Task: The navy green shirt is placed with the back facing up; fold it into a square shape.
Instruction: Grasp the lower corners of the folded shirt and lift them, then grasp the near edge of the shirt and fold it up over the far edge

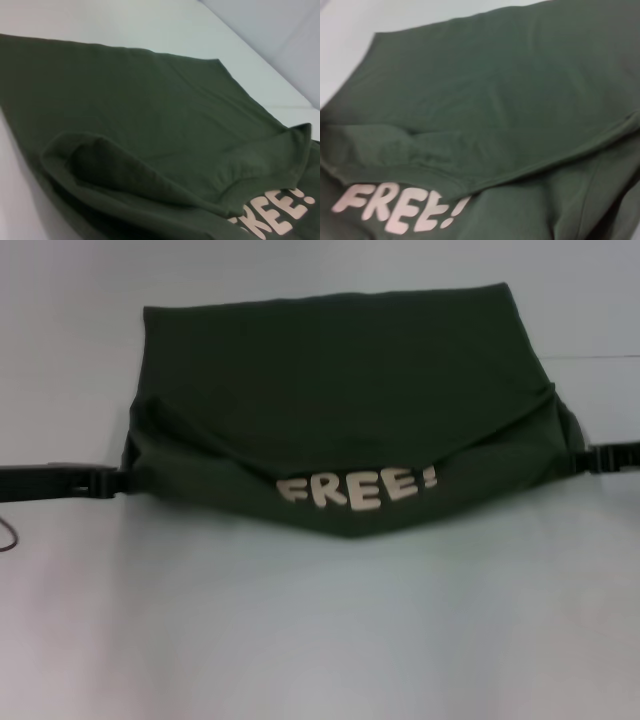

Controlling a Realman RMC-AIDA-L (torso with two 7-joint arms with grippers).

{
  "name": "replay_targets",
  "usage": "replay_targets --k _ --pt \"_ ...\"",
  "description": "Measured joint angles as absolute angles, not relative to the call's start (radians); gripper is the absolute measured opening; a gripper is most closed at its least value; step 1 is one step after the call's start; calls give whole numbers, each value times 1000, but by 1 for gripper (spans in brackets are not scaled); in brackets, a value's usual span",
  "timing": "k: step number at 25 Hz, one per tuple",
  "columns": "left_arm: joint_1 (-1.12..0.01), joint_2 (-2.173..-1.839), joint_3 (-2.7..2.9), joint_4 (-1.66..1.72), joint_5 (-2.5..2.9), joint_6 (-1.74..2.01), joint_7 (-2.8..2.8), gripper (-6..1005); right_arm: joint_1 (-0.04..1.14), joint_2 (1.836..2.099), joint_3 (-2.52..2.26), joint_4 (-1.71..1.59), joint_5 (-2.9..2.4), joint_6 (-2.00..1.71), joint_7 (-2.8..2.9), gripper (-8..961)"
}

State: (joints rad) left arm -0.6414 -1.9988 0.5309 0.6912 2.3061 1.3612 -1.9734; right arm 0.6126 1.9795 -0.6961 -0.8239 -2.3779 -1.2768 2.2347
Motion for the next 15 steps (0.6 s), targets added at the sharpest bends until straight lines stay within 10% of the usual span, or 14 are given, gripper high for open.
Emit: replay_targets --k 15 --pt "-666 -1936 371 770 2500 1775 -2042 51 468 1972 -447 -869 -2287 -1636 2165 83"
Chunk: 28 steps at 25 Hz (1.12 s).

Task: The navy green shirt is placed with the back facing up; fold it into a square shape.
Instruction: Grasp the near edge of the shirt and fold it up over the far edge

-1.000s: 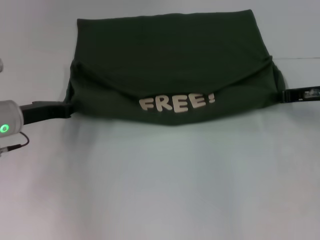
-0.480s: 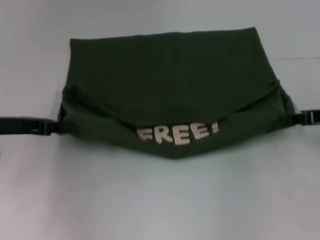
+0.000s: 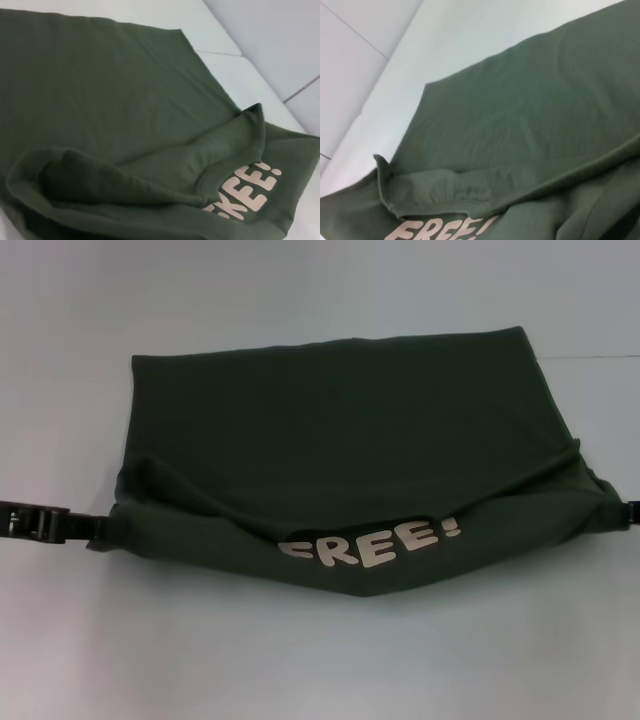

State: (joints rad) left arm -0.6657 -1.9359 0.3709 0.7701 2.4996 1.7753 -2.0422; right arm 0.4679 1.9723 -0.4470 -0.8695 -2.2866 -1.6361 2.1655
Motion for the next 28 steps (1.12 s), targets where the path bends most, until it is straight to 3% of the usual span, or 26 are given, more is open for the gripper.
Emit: replay_targets --k 7,15,20,23,28 --pt "-690 -1916 273 768 2490 1775 -2061 50 470 1952 -435 -843 -2189 -1595 2161 83" --pt "-733 -1918 232 670 2339 1492 -2058 50 609 1948 -446 -757 -2147 -1333 2148 83" --pt "-760 -1949 237 597 2256 1299 -2003 50 699 1958 -467 -654 -2147 -1119 2104 83" --pt "-795 -2017 239 539 2186 1079 -1879 50 752 1985 -470 -599 -2145 -963 2054 83" --pt "-828 -2063 240 490 2123 911 -1757 50 816 2033 -479 -527 -2058 -731 1922 82"
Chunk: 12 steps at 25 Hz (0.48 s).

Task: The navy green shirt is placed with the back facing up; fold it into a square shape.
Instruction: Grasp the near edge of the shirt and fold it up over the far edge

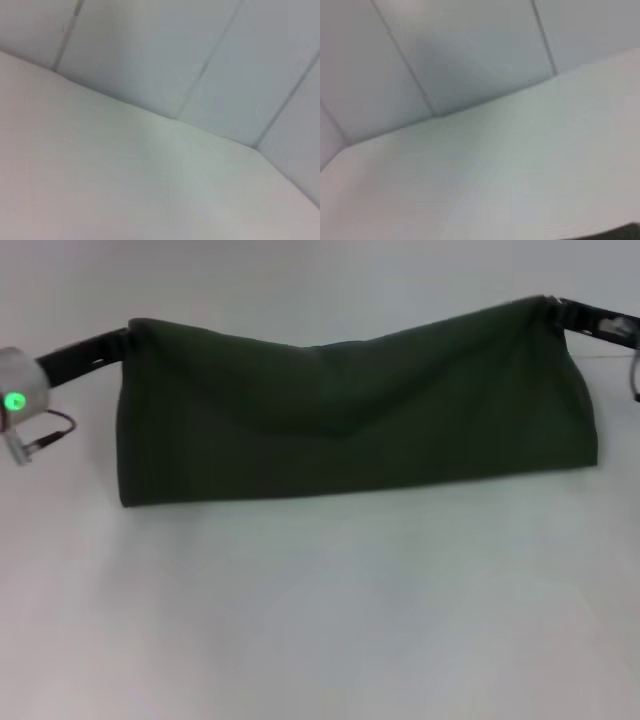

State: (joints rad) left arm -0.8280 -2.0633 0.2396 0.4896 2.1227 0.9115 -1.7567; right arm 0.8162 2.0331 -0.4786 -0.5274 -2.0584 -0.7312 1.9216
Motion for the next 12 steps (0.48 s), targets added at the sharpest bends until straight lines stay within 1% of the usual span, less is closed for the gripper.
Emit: replay_targets --k 3,6,9,12 --pt "-856 -2089 239 436 2063 788 -1638 50 862 2056 -481 -463 -1954 -566 1785 80" --pt "-874 -2110 239 400 1987 692 -1527 50 888 2069 -481 -427 -1872 -479 1697 78" --pt "-878 -2121 237 376 1881 646 -1427 50 896 2072 -481 -411 -1815 -458 1645 78" --pt "-871 -2123 236 359 1773 636 -1359 50 897 2074 -481 -396 -1745 -441 1598 81"
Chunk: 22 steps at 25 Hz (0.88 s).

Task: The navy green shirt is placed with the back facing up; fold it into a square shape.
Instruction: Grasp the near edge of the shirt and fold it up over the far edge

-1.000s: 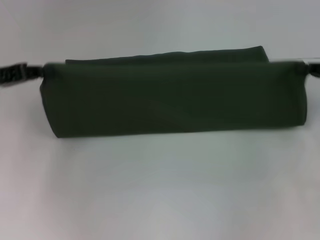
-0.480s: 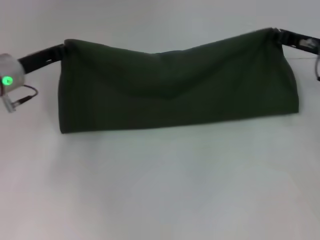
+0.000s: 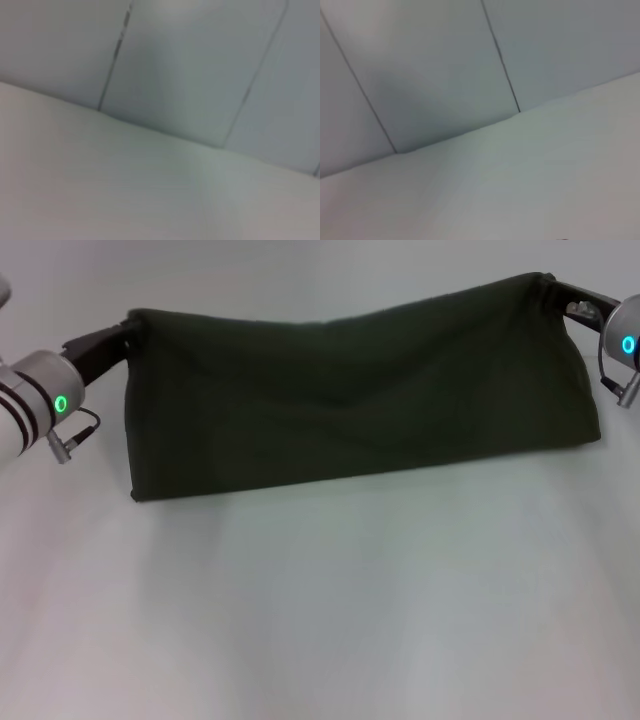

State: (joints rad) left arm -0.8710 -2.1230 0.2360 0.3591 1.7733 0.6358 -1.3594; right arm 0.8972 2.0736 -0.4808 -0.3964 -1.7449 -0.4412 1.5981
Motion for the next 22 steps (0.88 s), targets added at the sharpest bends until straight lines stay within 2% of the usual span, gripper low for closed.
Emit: replay_targets --k 6,12,21,22 --pt "-865 -2124 234 339 1691 628 -1292 53 904 2066 -482 -368 -1718 -422 1576 86" --pt "-879 -2147 232 319 1585 616 -1155 59 924 2077 -484 -362 -1662 -385 1505 92" --pt "-895 -2164 230 259 1393 614 -951 67 927 2084 -492 -359 -1563 -384 1413 100" --pt "-895 -2164 230 245 1355 614 -928 68 928 2084 -496 -359 -1562 -380 1413 144"
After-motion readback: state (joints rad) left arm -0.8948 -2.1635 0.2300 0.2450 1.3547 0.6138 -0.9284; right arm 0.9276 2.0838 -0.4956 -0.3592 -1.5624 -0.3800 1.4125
